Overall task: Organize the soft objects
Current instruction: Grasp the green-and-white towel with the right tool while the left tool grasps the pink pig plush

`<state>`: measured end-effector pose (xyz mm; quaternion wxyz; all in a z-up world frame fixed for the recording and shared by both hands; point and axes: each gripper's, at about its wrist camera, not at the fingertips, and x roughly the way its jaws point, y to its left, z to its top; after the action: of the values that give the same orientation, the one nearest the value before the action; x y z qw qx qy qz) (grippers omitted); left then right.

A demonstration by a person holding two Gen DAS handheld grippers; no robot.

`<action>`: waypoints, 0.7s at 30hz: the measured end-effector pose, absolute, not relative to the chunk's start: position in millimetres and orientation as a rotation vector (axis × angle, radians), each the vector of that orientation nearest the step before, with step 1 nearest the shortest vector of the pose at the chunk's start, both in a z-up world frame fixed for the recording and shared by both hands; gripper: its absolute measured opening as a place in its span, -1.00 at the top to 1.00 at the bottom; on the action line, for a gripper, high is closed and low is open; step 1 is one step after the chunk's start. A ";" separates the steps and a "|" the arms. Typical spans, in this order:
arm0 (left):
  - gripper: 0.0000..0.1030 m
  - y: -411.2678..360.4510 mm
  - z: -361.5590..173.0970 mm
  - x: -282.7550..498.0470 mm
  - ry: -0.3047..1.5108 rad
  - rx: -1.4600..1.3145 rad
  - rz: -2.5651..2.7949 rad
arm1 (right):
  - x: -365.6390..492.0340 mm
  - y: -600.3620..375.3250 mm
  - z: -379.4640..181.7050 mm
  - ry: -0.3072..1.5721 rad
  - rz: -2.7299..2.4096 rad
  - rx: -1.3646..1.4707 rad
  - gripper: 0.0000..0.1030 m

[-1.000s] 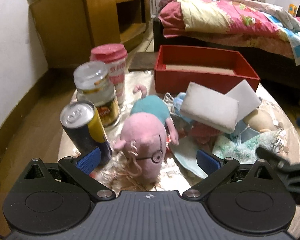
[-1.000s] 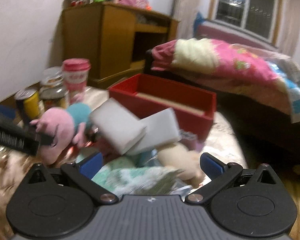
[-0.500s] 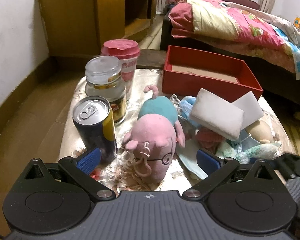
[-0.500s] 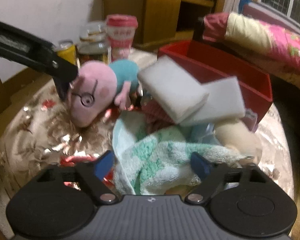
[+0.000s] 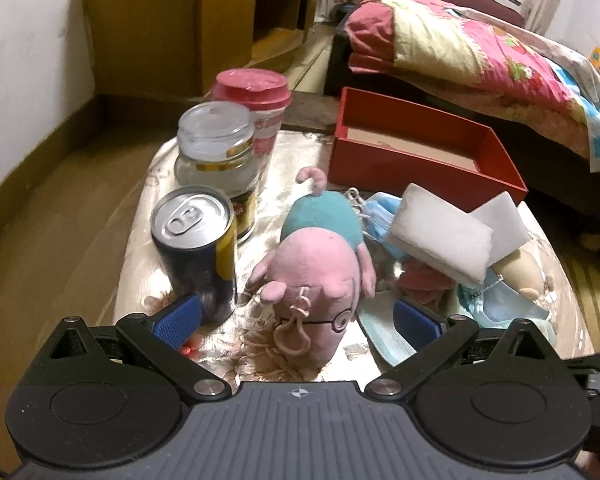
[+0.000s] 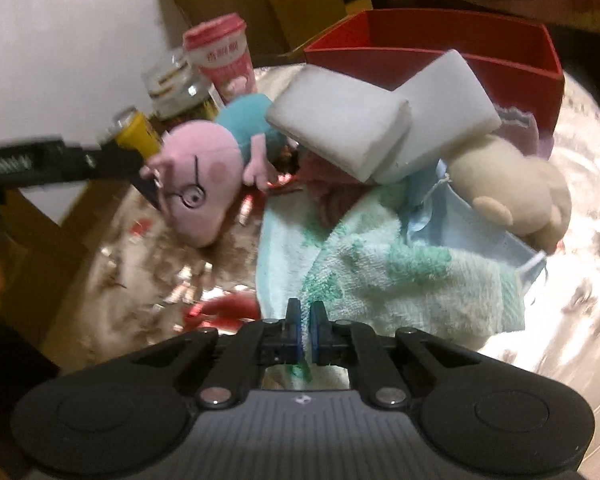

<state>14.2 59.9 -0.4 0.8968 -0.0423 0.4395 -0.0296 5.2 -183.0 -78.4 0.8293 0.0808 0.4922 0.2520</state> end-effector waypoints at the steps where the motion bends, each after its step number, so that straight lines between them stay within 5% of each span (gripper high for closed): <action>1: -0.89 60.9 -1.9 15.6 0.919 -0.092 -0.071 | 5.3 -188.7 -75.3 1.044 0.558 0.225 1.00; 8: -0.88 48.7 -8.4 28.9 0.940 -0.089 -0.114 | 0.9 -208.6 -45.3 0.986 0.673 0.474 1.00; 14: -0.89 25.0 4.4 44.8 0.873 0.011 -0.172 | -2.4 -200.7 -41.0 0.962 0.604 0.309 1.00; 21: -0.87 17.1 -14.6 75.0 0.957 0.088 -0.113 | -5.1 -219.8 -37.8 0.981 0.679 0.485 1.00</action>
<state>75.0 17.1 -14.6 0.8853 0.0421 0.4600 -0.0542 -5.1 -219.8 -37.8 0.7998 0.2260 0.4572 0.3165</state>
